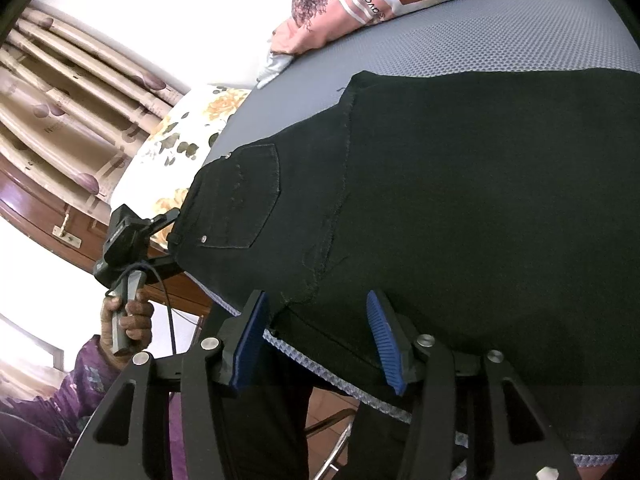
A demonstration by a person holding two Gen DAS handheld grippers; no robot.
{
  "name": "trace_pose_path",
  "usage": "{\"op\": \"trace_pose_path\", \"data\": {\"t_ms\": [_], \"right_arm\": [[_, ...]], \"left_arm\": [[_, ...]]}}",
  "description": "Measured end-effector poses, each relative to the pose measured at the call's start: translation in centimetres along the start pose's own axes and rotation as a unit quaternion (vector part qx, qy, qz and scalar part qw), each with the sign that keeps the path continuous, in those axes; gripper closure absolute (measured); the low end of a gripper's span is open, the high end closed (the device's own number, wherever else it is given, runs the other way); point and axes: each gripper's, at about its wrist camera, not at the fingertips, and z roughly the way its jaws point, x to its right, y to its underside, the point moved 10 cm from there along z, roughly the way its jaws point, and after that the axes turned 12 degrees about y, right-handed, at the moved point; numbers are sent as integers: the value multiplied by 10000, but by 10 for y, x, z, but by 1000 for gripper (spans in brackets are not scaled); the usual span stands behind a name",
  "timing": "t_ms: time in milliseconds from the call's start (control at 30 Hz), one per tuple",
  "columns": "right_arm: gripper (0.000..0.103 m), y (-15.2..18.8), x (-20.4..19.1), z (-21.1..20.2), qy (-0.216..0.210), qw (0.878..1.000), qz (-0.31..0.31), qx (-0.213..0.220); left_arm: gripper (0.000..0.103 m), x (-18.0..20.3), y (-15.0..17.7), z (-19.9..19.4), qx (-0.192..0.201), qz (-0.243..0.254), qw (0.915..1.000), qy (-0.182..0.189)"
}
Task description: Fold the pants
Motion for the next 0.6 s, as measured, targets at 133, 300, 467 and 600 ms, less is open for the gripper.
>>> {"op": "trace_pose_path", "data": {"t_ms": [133, 300, 467, 600], "right_arm": [[55, 0, 1, 0, -26, 10000, 9, 3], [55, 0, 1, 0, -37, 10000, 15, 5], [55, 0, 2, 0, -87, 9999, 81, 21], [55, 0, 2, 0, -88, 9999, 81, 23]], "left_arm": [[29, 2, -1, 1, 130, -179, 9997, 96], [29, -5, 0, -7, 120, -496, 9985, 197], [72, -20, 1, -15, 239, -544, 9978, -303], [76, -18, 2, -17, 267, -416, 9981, -358]]}}
